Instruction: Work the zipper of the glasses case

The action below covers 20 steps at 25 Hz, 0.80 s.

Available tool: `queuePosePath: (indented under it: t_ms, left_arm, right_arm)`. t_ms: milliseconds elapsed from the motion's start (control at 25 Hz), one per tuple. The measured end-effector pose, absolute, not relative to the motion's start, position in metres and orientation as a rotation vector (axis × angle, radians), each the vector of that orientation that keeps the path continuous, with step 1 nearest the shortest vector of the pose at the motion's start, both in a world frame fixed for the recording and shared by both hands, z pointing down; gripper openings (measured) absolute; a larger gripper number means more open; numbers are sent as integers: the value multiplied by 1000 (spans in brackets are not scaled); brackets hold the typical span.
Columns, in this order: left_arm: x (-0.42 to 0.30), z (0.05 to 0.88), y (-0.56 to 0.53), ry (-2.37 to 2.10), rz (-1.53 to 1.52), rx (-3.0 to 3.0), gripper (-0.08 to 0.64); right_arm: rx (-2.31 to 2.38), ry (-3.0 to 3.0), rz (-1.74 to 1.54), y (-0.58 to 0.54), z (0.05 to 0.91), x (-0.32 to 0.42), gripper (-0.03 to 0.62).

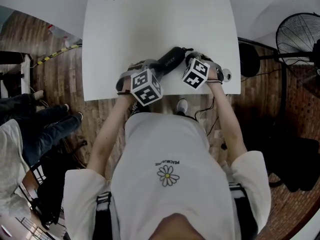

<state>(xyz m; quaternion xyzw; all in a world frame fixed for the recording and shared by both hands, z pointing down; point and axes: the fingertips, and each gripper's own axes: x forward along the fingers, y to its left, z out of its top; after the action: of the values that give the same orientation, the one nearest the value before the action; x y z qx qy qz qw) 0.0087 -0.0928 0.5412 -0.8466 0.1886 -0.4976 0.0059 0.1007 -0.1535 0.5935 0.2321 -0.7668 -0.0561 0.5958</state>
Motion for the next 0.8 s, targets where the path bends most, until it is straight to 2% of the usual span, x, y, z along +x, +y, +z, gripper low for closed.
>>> queuePosePath:
  t_ms: [120, 280, 360, 800]
  left_arm:
    - [13, 548, -88, 533, -1609, -2685, 64]
    - [13, 548, -91, 546, -1594, -2731, 55]
    - [12, 548, -94, 572, -1575, -2738, 25]
    - [11, 549, -93, 568, -1546, -2720, 23]
  right_arm:
    - [537, -1824, -70, -152, 593, 99, 6]
    - [557, -1875, 2, -148, 592, 97, 6]
    - [550, -1897, 32, -143, 590, 96, 6]
    - [372, -2019, 90, -65, 586, 14, 6]
